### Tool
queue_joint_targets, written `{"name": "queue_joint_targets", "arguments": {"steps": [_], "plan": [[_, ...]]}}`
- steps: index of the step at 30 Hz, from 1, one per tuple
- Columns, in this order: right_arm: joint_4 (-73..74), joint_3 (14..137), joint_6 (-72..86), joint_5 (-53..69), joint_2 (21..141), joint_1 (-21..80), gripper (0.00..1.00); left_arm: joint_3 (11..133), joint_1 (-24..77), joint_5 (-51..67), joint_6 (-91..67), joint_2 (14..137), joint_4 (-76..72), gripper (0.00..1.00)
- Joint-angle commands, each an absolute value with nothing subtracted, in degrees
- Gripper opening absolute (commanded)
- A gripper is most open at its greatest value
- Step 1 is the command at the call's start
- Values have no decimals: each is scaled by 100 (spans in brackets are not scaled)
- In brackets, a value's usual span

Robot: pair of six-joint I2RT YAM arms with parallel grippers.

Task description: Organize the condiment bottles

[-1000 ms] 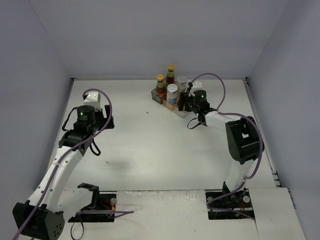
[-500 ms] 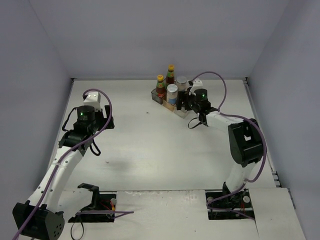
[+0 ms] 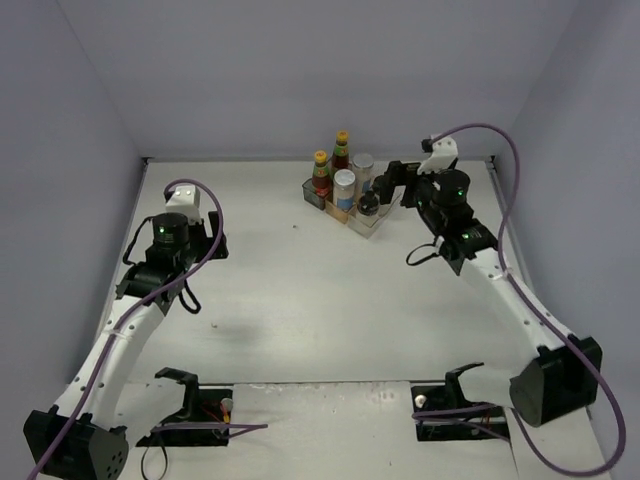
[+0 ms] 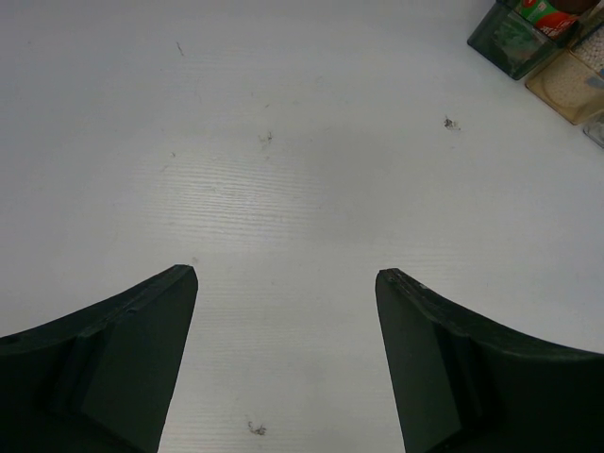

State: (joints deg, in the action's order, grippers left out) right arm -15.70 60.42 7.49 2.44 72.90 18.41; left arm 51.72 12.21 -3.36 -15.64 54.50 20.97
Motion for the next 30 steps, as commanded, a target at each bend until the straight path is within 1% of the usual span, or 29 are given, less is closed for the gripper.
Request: {"name": "queue_joint_targets", "arguments": {"steps": [1, 5, 10, 15, 20, 27, 30], "plan": [[-707, 6161, 826, -447, 6558, 1828, 100, 5300, 1178, -396, -1556, 5309, 1819, 77], [-18, 6135, 958, -1062, 5733, 1837, 100, 5317, 1169, -387, -1573, 5265, 1828, 77], [746, 6056, 1142, -1143, 4959, 1837, 100, 5309, 1178, -308, -1600, 5107, 1863, 77], [1212, 6012, 1256, -1151, 4632, 1837, 100, 5282, 1186, -308, -1529, 4835, 2091, 77], [1046, 5661, 1301, -1169, 4298, 1846, 100, 5116, 1187, -273, -1512, 4518, 2294, 77], [888, 5537, 1292, -994, 4280, 1837, 100, 4641, 1248, -159, -1591, 4008, 2233, 77], [844, 5467, 1327, -923, 4289, 1837, 100, 4570, 1283, -307, -1547, 3981, 2215, 77]]}}
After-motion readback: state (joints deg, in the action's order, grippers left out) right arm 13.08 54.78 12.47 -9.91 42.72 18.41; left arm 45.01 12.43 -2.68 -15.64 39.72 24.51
